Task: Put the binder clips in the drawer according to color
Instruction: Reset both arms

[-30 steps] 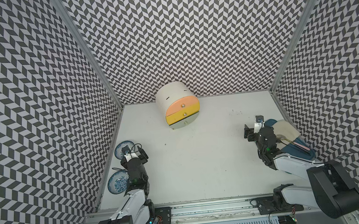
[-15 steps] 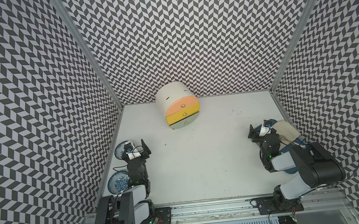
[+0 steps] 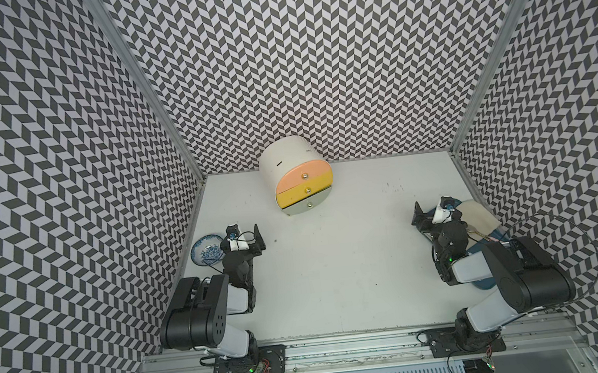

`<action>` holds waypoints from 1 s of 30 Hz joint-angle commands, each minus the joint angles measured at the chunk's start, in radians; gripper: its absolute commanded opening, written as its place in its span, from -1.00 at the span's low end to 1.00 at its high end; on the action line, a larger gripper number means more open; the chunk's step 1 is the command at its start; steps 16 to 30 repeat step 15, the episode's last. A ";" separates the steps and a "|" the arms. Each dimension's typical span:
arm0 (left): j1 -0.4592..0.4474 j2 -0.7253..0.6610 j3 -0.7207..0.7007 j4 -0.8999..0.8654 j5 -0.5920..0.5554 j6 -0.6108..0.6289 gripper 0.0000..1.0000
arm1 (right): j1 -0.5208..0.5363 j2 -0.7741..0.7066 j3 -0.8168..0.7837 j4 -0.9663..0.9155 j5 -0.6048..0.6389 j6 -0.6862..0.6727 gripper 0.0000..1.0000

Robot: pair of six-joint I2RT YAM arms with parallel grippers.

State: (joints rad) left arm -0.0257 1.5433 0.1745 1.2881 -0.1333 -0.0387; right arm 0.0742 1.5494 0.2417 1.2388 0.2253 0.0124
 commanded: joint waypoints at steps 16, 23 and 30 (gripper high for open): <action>0.011 -0.003 0.069 -0.042 -0.009 -0.012 0.99 | -0.003 -0.007 0.008 0.043 -0.022 0.001 1.00; 0.011 -0.003 0.069 -0.042 -0.009 -0.012 0.99 | -0.003 -0.007 0.008 0.043 -0.022 0.001 1.00; 0.011 -0.003 0.069 -0.042 -0.009 -0.012 0.99 | -0.003 -0.007 0.008 0.043 -0.022 0.001 1.00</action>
